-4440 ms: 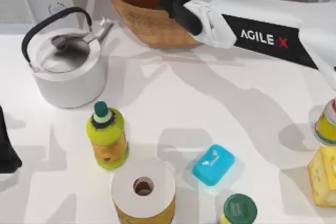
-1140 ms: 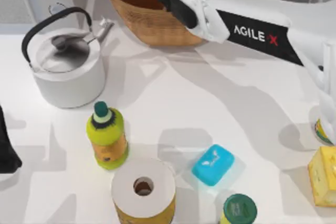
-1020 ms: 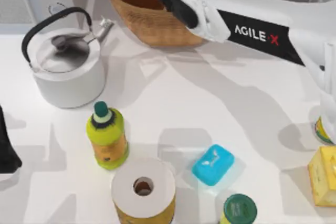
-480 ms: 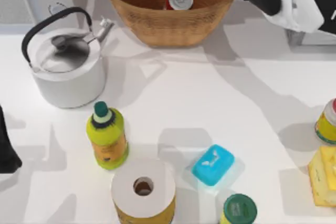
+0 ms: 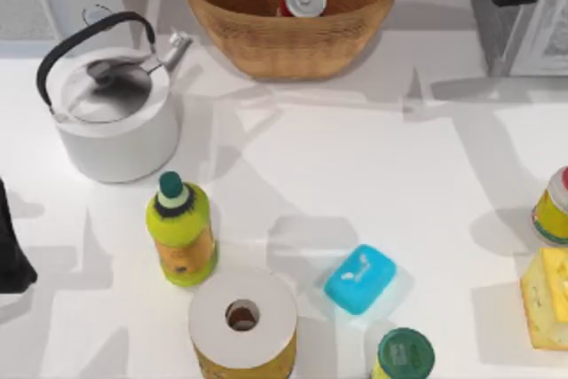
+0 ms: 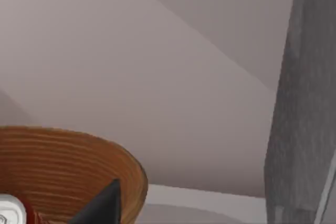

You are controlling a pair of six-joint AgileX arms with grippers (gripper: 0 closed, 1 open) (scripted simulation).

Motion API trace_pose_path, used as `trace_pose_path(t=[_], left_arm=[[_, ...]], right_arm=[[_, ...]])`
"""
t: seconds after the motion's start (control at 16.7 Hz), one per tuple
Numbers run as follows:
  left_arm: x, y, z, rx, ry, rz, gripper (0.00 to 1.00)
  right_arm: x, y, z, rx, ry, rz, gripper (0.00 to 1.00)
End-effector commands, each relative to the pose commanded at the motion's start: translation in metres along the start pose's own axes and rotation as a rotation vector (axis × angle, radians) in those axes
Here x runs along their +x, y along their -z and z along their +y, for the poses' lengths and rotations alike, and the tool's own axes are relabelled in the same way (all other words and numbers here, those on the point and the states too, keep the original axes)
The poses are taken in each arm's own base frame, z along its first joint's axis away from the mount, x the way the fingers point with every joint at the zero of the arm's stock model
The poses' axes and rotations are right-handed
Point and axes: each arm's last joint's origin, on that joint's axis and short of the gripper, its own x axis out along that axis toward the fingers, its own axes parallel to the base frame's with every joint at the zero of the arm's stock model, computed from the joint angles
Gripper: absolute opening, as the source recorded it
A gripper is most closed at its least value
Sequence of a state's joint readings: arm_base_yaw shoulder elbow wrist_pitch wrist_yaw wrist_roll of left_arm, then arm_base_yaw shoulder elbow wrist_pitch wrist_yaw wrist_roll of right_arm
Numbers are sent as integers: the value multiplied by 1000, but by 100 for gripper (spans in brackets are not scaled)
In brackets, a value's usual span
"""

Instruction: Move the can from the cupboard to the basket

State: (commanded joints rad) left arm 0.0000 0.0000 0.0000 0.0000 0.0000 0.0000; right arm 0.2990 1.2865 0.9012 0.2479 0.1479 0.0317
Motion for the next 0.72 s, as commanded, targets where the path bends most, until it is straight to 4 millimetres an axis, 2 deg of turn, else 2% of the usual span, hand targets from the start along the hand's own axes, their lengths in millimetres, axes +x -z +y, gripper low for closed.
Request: trace_pose_path(t=[0.18, 0.36, 0.54, 0.72], left_arm=[[0, 0, 0, 0, 0, 0, 100], [0, 0, 0, 0, 0, 0, 100], [0, 0, 0, 0, 0, 0, 100], [0, 0, 0, 0, 0, 0, 100]], right_arm=[[-65, 26, -27, 11, 13, -7, 100], [-116, 63, -42, 18, 41, -30, 100], [-150, 103, -49, 19, 77, -66, 100], [-165, 137, -53, 16, 115, -100, 100]])
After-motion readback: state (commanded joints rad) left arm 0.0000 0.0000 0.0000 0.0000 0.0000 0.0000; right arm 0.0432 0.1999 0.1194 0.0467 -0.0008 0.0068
